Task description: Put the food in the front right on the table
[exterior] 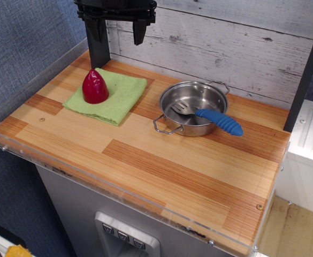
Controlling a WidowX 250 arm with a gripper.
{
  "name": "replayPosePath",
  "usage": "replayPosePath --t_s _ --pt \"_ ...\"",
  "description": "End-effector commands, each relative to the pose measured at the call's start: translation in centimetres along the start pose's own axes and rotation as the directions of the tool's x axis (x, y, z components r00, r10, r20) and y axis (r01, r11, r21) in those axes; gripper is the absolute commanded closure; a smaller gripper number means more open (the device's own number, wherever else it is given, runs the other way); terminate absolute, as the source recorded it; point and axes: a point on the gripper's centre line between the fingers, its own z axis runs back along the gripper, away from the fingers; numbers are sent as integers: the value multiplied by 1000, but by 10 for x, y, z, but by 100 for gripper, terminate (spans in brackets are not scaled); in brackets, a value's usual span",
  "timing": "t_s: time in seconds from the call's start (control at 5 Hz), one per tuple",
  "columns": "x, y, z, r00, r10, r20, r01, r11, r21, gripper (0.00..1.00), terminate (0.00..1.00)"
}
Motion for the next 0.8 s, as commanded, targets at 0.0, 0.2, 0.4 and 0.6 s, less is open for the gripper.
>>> replayPosePath --t_s 0.0,0.2,0.4,0.6 --pt "0 0 0 1000 0 0 0 1000 0 0 0" --pt "3 8 5 998 -43 -36 42 999 -4 0 0" --pt "2 22 5 997 -63 -52 62 998 -16 0 0" --pt "1 31 4 988 -142 -53 139 989 -45 0 0"
